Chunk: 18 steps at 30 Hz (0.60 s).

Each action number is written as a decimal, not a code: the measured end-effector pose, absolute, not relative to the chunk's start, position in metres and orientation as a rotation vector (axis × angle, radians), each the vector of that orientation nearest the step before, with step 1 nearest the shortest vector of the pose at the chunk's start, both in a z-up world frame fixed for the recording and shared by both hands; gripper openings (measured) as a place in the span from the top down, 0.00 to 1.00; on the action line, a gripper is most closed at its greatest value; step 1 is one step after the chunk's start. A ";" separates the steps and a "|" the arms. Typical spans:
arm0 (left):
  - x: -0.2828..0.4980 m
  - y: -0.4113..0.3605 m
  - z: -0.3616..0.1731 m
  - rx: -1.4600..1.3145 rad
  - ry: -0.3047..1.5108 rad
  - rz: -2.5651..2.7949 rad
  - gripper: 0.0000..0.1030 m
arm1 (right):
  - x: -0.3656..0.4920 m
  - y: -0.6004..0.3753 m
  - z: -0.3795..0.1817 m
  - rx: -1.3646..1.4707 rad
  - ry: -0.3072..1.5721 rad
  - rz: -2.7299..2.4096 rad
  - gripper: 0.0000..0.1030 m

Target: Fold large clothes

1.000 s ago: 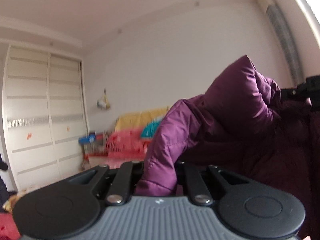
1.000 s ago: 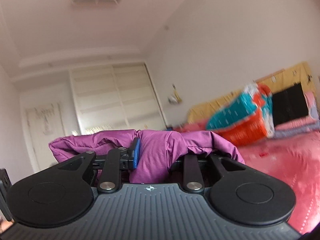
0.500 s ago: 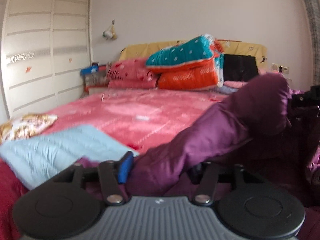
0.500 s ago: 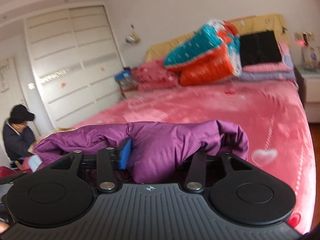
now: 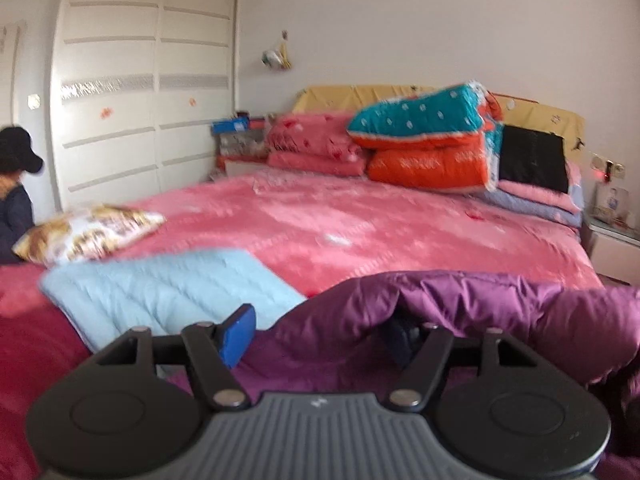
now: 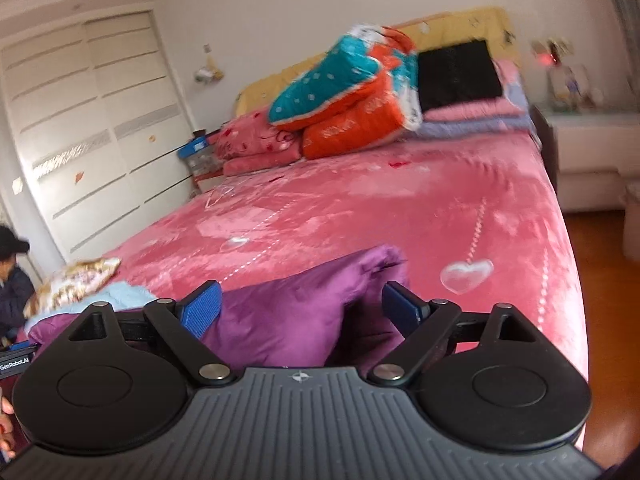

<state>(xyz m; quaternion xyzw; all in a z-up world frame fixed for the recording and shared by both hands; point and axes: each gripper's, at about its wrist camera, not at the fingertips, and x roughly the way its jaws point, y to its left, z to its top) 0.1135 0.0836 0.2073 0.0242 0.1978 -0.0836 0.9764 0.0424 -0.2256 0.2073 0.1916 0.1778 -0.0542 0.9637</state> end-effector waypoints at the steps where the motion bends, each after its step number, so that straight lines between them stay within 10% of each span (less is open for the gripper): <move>1: 0.116 0.083 0.213 0.050 0.390 -0.150 0.32 | 0.037 -0.232 0.210 0.422 0.356 -0.112 0.00; 18: 0.074 0.090 0.266 0.026 0.309 -0.071 0.25 | -0.152 -0.214 0.169 0.428 0.535 -0.152 0.00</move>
